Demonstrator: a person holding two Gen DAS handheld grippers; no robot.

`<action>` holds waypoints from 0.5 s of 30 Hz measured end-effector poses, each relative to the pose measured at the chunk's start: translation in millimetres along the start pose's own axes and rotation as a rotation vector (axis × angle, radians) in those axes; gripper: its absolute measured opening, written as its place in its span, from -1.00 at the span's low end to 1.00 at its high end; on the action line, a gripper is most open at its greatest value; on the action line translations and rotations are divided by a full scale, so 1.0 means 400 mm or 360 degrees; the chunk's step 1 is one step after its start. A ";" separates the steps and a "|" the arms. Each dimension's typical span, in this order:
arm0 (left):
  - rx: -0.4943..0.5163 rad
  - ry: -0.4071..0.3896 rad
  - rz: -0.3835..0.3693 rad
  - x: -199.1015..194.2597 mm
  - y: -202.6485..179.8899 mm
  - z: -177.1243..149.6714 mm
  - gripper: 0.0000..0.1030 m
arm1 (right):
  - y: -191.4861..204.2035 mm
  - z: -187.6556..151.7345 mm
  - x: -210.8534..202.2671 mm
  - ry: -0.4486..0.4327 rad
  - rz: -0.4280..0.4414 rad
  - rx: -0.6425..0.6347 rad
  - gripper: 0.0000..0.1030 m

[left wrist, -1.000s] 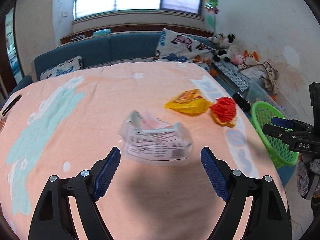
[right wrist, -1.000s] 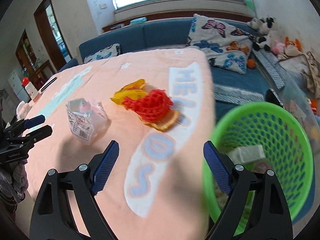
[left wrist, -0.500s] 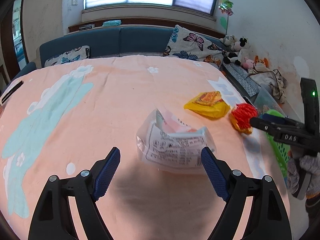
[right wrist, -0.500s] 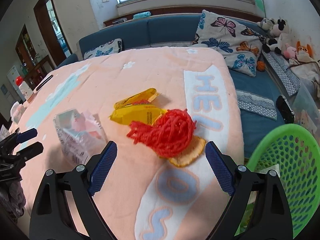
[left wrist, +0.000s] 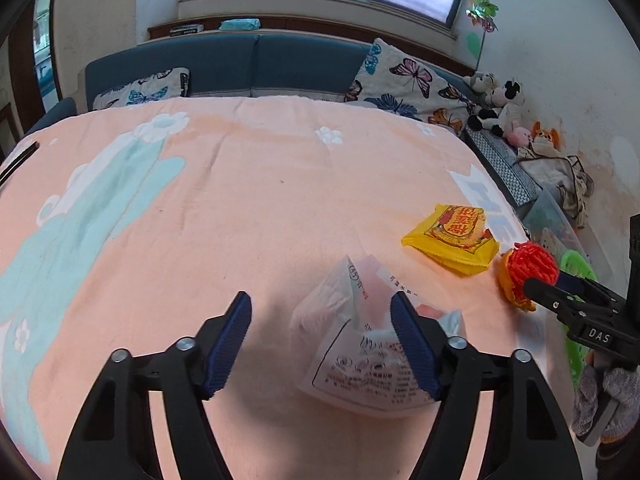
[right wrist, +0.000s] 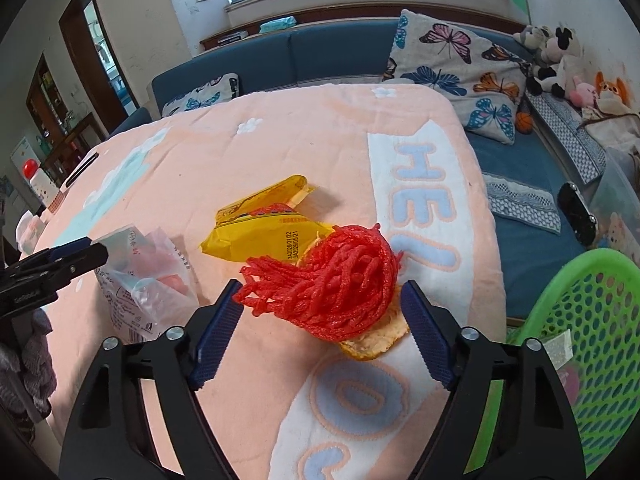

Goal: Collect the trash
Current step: 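Grasp the plastic wrapper with the left gripper while the right grasps the red mesh, then drop the mesh into the basket with the right gripper while the left carries the wrapper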

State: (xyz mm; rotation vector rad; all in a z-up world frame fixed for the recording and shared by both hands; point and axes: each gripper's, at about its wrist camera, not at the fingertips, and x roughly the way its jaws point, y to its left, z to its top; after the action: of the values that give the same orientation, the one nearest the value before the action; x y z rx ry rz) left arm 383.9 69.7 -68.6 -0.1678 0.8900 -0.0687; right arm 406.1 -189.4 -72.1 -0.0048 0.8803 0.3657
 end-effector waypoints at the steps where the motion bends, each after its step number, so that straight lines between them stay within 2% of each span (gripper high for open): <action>1: 0.0004 0.0016 -0.0008 0.008 -0.001 0.002 0.16 | -0.001 0.000 0.001 0.0001 0.0000 0.0002 0.42; 10: 0.0004 0.0082 -0.0060 0.030 0.002 -0.009 -0.63 | -0.015 -0.005 -0.016 -0.0038 0.0004 0.0023 0.10; 15: -0.0017 0.0061 -0.0068 0.001 0.005 -0.024 -0.74 | -0.014 -0.011 -0.049 -0.0072 0.0017 0.0027 0.04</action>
State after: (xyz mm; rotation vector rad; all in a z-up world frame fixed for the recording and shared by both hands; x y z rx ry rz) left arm 376.6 70.5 -75.3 -0.1957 0.9252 -0.1071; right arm 393.2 -201.3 -61.1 0.0236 0.8386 0.3671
